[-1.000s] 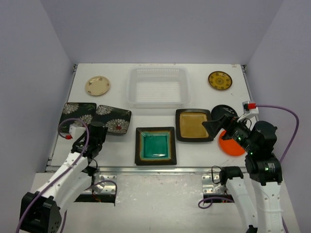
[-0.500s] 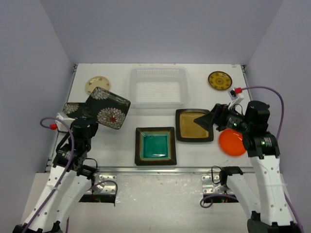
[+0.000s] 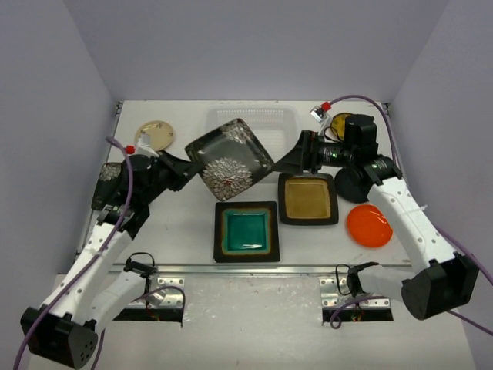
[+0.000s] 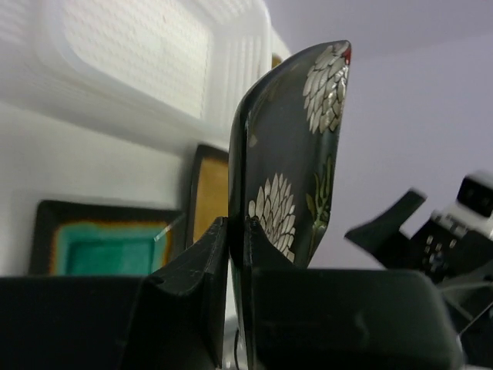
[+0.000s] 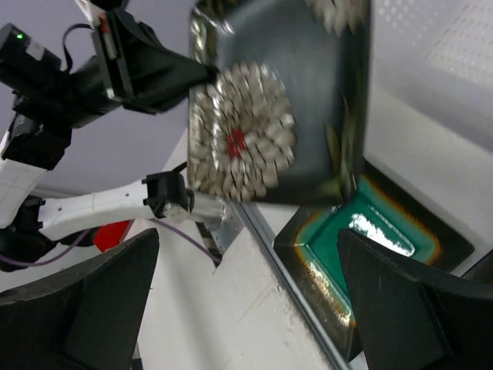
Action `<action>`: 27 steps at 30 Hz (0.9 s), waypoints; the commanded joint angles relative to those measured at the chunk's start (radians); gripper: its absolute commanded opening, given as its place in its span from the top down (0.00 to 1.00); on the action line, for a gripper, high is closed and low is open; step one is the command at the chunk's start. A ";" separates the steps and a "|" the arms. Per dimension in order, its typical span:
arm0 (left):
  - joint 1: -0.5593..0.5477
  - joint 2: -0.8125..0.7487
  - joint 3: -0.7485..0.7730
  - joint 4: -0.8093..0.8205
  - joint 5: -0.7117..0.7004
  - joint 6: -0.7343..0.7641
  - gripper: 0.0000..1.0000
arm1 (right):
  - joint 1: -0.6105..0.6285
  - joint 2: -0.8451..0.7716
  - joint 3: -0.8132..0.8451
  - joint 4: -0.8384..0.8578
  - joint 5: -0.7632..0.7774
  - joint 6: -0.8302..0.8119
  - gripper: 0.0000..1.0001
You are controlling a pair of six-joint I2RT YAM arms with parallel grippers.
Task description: Place the plates into the plastic bin on the countertop
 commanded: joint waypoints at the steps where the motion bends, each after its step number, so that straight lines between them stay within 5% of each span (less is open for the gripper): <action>1: -0.002 0.070 0.032 0.366 0.271 -0.047 1.00 | 0.005 0.126 0.126 -0.032 0.047 -0.112 0.04; 6: -0.010 0.169 0.029 0.485 0.382 -0.063 1.00 | 0.007 0.236 0.138 -0.047 0.014 -0.155 0.20; 14: -0.010 0.244 0.020 0.563 0.485 -0.020 1.00 | 0.005 0.256 0.167 -0.135 0.151 -0.221 0.20; 18: -0.010 0.278 0.025 0.607 0.536 -0.009 1.00 | 0.005 0.299 0.181 -0.125 0.039 -0.205 0.54; 21: -0.010 0.317 0.072 0.573 0.564 0.034 1.00 | 0.005 0.308 0.173 -0.124 0.019 -0.212 0.62; 23: -0.010 0.331 0.108 0.525 0.563 0.076 1.00 | 0.007 0.307 0.163 -0.123 0.008 -0.220 0.92; 24: -0.009 0.334 0.127 0.503 0.556 0.106 1.00 | 0.007 0.305 0.158 -0.123 -0.003 -0.222 0.99; 27: -0.006 0.348 0.187 0.382 0.504 0.194 1.00 | 0.005 0.289 0.144 -0.124 0.021 -0.228 1.00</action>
